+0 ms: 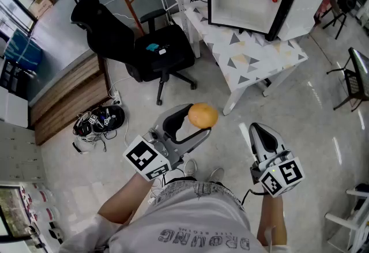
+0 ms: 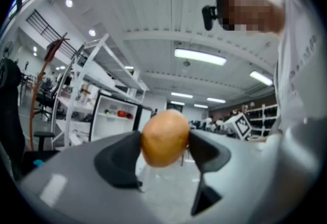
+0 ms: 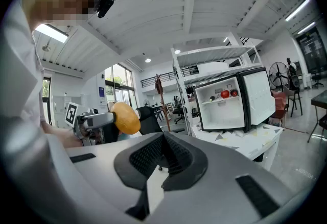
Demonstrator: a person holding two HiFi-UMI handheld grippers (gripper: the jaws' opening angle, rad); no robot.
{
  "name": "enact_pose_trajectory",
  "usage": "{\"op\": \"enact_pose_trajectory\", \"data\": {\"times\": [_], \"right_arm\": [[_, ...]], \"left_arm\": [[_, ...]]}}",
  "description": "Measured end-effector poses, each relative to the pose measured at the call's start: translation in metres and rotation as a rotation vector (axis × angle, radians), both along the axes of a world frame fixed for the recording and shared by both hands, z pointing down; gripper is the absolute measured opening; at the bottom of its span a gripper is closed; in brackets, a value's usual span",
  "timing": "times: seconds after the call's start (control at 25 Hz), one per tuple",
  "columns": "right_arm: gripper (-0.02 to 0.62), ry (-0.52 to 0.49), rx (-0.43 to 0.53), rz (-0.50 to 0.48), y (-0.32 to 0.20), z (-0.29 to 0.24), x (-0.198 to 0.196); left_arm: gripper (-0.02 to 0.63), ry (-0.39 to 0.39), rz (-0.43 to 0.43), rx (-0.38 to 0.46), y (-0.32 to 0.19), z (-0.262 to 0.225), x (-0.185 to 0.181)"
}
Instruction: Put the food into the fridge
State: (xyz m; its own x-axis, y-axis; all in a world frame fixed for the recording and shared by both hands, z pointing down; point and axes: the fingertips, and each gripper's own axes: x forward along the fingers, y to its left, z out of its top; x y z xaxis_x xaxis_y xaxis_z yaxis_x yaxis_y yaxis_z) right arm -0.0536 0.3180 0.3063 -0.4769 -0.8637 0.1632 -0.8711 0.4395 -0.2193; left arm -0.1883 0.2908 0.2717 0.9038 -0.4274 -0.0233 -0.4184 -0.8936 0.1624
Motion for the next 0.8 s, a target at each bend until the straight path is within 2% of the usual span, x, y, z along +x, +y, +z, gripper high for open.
{"op": "enact_pose_trajectory", "data": {"times": [0.32,0.8], "right_arm": [[0.002,0.009,0.0,0.03,0.004,-0.001,0.008],[0.002,-0.003,0.003,-0.013,0.027,0.006,0.04]], "left_arm": [[0.301,-0.006,-0.008,-0.005,0.009,0.001,0.006],[0.301,-0.01,-0.055,-0.004,0.036,0.007,0.034]]}}
